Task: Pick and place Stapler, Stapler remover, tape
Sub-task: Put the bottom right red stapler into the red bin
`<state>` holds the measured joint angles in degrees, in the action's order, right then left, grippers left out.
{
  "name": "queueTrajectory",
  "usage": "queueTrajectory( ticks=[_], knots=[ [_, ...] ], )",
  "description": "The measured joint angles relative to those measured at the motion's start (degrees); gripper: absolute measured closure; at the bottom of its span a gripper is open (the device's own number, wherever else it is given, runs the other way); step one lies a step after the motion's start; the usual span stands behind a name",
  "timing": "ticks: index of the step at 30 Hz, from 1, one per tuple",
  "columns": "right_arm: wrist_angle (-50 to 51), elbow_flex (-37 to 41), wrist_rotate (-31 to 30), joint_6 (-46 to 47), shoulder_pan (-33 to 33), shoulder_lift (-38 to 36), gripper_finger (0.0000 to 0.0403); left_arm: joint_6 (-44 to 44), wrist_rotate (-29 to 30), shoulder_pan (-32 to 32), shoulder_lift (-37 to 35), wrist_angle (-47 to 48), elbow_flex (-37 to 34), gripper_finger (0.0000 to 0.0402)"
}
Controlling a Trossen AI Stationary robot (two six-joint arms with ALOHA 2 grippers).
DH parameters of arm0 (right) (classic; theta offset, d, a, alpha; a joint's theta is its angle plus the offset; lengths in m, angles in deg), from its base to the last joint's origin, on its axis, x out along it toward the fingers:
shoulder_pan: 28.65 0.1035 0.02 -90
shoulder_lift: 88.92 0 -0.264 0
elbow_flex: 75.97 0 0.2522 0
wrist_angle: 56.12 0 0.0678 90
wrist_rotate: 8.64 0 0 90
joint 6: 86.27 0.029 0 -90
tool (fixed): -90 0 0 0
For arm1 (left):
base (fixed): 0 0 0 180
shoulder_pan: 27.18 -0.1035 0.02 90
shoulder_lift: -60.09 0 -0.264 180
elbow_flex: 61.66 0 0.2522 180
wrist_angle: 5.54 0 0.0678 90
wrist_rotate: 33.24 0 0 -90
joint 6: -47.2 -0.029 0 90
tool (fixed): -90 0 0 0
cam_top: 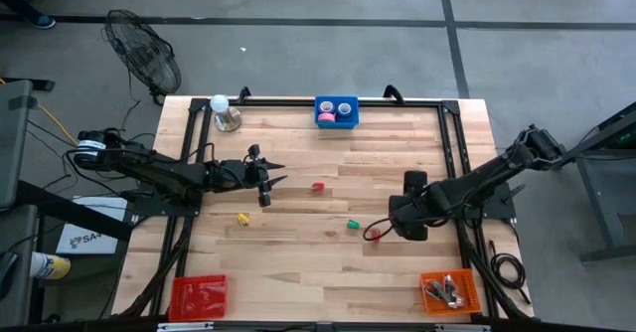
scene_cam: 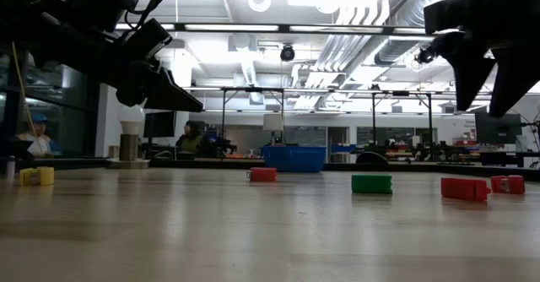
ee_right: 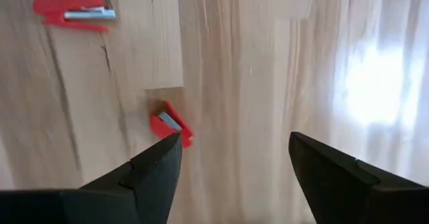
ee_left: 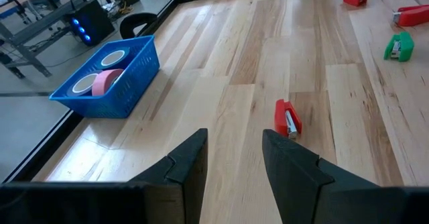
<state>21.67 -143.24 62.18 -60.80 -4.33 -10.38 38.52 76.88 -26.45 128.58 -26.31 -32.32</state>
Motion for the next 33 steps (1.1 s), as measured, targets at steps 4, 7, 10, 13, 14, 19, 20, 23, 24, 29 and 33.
queueTrajectory(
  ticks=[4,7,10,13,14,19,20,23,24,29,33],
  knots=[
    [-1.11,0.2,-1.3,-7.11,0.0,0.0,0.0137,-0.01,0.0,0.0,0.0,0.01,0.0,0.0263],
    [-5.22,2.96,-0.27,-12.11,0.0,0.0,0.0137,0.01,0.0,0.0,0.0,0.03,0.0,0.0263],
    [-10.64,7.13,1.27,-15.8,0.02,0.04,0.0137,-0.01,0.0,0.0,-0.02,0.09,0.0,0.0263],
    [-12.31,10.58,1.4,-16.58,0.02,0.04,0.0137,0.0,0.0,0.0,-0.02,0.17,0.0,0.0263],
    [-12.52,11.45,1.41,-16.67,0.02,0.04,0.0138,0.01,0.0,0.0,-0.02,0.18,0.0,0.0263],
    [-14.97,11.53,4.01,-21.19,0.02,0.2,0.0148,0.01,0.0,0.0,-0.02,0.39,0.0,0.0263],
    [-14.84,11.59,4.59,-22.1,0.04,0.2,0.015,-0.01,0.0,0.0,-0.02,0.46,0.0,0.0263],
    [-14.69,11.71,6.29,-23.49,0.01,0.23,0.0154,0.01,0.0,0.0,-0.02,0.45,0.0,0.0263],
    [-14.77,11.76,6.23,-23.53,0.0,0.31,0.0155,0.01,0.0,0.0,-0.02,0.45,0.0,0.0263],
    [-14.82,11.79,6.33,-22.8,-0.71,0.38,0.0155,0.0,0.02,0.0,-0.02,0.44,0.0,0.0263],
    [-15.54,12.03,9.42,-21.0,-2.05,1.76,0.0155,-0.01,0.02,0.0,-0.02,0.45,0.0,0.0263]
  ],
)
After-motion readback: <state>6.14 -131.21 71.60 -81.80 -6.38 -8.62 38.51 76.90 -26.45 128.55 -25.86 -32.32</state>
